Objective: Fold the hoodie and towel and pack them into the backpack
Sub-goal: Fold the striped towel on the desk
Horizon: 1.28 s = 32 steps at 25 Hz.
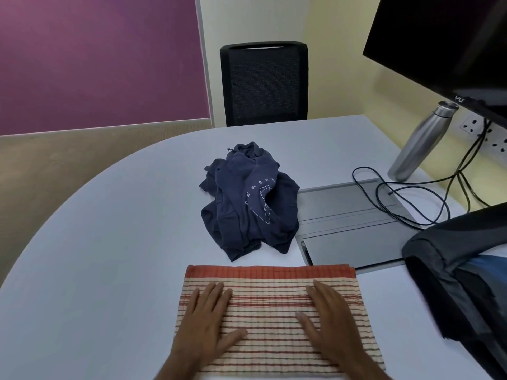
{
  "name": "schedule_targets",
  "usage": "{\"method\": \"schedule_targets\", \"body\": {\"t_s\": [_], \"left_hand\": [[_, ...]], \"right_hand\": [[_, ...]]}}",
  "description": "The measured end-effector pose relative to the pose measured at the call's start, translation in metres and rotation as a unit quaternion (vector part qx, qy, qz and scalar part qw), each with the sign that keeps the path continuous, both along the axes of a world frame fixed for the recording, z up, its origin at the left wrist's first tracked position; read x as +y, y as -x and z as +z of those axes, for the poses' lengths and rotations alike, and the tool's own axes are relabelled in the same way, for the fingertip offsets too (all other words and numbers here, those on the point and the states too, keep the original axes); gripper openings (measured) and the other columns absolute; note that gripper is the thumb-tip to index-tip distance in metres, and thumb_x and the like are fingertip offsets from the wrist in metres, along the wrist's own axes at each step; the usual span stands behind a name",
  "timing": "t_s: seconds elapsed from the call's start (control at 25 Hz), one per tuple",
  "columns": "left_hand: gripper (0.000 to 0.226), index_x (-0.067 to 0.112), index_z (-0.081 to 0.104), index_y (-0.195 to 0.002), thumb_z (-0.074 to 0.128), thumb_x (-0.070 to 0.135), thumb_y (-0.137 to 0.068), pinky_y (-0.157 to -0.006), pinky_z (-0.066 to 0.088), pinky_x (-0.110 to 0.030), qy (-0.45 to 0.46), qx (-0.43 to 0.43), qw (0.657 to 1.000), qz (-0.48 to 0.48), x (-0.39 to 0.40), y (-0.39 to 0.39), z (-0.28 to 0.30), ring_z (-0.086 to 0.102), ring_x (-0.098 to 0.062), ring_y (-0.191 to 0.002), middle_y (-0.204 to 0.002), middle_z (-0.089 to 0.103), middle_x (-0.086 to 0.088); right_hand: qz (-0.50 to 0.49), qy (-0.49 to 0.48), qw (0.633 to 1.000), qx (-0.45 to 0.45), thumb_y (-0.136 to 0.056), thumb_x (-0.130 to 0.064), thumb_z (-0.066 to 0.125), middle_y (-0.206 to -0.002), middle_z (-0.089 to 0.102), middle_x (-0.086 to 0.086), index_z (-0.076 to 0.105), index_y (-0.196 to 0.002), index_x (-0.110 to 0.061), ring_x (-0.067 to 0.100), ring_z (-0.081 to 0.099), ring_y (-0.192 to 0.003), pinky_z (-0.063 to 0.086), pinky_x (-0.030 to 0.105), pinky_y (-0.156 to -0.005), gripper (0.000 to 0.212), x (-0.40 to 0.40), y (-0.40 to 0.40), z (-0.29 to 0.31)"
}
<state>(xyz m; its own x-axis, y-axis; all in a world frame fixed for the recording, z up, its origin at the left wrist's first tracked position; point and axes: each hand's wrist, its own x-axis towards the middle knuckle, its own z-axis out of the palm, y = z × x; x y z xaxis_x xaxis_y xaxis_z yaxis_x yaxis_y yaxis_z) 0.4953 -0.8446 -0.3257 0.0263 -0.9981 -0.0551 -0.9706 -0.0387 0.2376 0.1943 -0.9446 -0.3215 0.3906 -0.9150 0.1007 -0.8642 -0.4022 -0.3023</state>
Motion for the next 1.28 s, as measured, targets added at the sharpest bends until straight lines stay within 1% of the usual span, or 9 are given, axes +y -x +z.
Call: {"method": "schedule_targets", "body": {"t_s": [0.16,0.36,0.6,0.68,0.8,0.88,0.96,1.08,1.28], "left_hand": [[0.113,0.015,0.037,-0.153,0.042,0.094,-0.072,-0.112,0.019,-0.052,0.005,-0.015,1.0,0.003,0.024,-0.014,-0.004,0.024,-0.026,-0.147,-0.16,0.03,-0.013],[0.116,0.015,0.034,-0.154,0.042,0.095,-0.07,-0.113,0.017,-0.051,-0.024,-0.029,0.999,-0.003,0.031,-0.027,-0.003,0.023,-0.028,-0.147,-0.16,0.029,-0.016],[0.112,0.015,0.04,-0.151,0.042,0.094,-0.071,-0.114,0.012,-0.058,-0.012,-0.039,0.999,-0.009,0.029,-0.026,-0.005,0.021,-0.031,-0.147,-0.157,0.035,-0.015],[0.102,0.017,0.047,-0.147,0.041,0.09,-0.076,-0.115,0.009,-0.057,0.01,-0.04,0.999,-0.005,0.027,-0.024,-0.004,0.029,-0.031,-0.143,-0.153,0.043,-0.012],[0.063,0.029,0.056,-0.133,0.037,0.073,-0.092,-0.119,0.015,-0.049,0.063,-0.051,0.994,-0.07,0.01,-0.006,0.007,0.05,-0.025,-0.13,-0.138,0.059,0.0],[0.042,0.036,0.053,-0.128,0.04,0.06,-0.096,-0.113,0.035,-0.044,0.075,-0.051,0.982,-0.164,-0.013,0.028,0.022,0.059,-0.017,-0.121,-0.132,0.062,0.007],[0.036,0.035,0.052,-0.127,0.044,0.053,-0.097,-0.1,0.049,-0.037,0.059,-0.029,0.96,-0.271,-0.038,0.076,0.038,0.059,-0.014,-0.116,-0.132,0.06,0.008],[0.035,0.024,0.05,-0.134,0.046,0.035,-0.102,-0.094,0.051,-0.042,0.012,0.017,0.92,-0.391,-0.07,0.154,0.051,0.056,-0.024,-0.115,-0.137,0.055,-0.002],[0.047,0.018,0.046,-0.143,0.059,0.012,-0.097,-0.085,0.053,-0.045,-0.034,0.01,0.875,-0.483,-0.102,0.234,0.051,0.056,-0.035,-0.114,-0.145,0.046,-0.01]], "right_hand": [[0.002,-0.019,0.998,0.056,-0.087,-0.078,0.035,-0.161,0.028,0.004,0.036,-0.151,-0.026,0.027,0.024,-0.148,0.004,0.047,-0.122,0.082,0.019,0.026,-0.017],[-0.018,-0.063,0.996,0.061,-0.088,-0.08,0.03,-0.165,0.015,0.001,0.023,-0.155,-0.029,0.024,0.01,-0.151,0.009,0.053,-0.122,0.085,0.015,0.043,-0.018],[-0.017,-0.106,0.992,0.059,-0.084,-0.085,0.009,-0.165,-0.003,-0.005,0.011,-0.156,-0.035,0.018,-0.005,-0.152,-0.009,0.04,-0.122,0.088,0.012,0.042,-0.008],[-0.031,-0.115,0.993,0.002,-0.086,-0.08,0.012,-0.163,0.018,-0.004,0.026,-0.153,-0.033,0.017,0.015,-0.15,0.005,0.04,-0.123,0.083,0.005,0.042,0.01],[-0.058,-0.054,0.994,-0.08,-0.096,-0.046,0.047,-0.137,0.057,-0.001,0.055,-0.134,-0.022,0.016,0.048,-0.126,0.037,0.036,-0.109,0.046,-0.025,0.051,0.044],[-0.058,-0.057,0.994,-0.076,-0.096,-0.027,0.056,-0.129,0.059,-0.002,0.057,-0.13,-0.02,0.016,0.052,-0.119,0.045,0.036,-0.101,0.035,-0.057,0.062,0.059],[-0.047,-0.097,0.993,-0.038,-0.097,-0.025,0.057,-0.131,0.057,-0.001,0.056,-0.131,-0.019,0.018,0.053,-0.118,0.048,0.036,-0.098,0.035,-0.086,0.069,0.069],[-0.029,-0.148,0.988,0.007,-0.098,-0.026,0.056,-0.138,0.053,0.0,0.053,-0.137,-0.019,0.02,0.052,-0.121,0.047,0.038,-0.1,0.039,-0.116,0.071,0.074],[0.028,-0.186,0.979,0.083,-0.098,-0.027,0.055,-0.133,0.054,0.002,0.047,-0.141,-0.019,0.022,0.051,-0.121,0.046,0.039,-0.1,0.044,-0.139,0.068,0.065]]}}
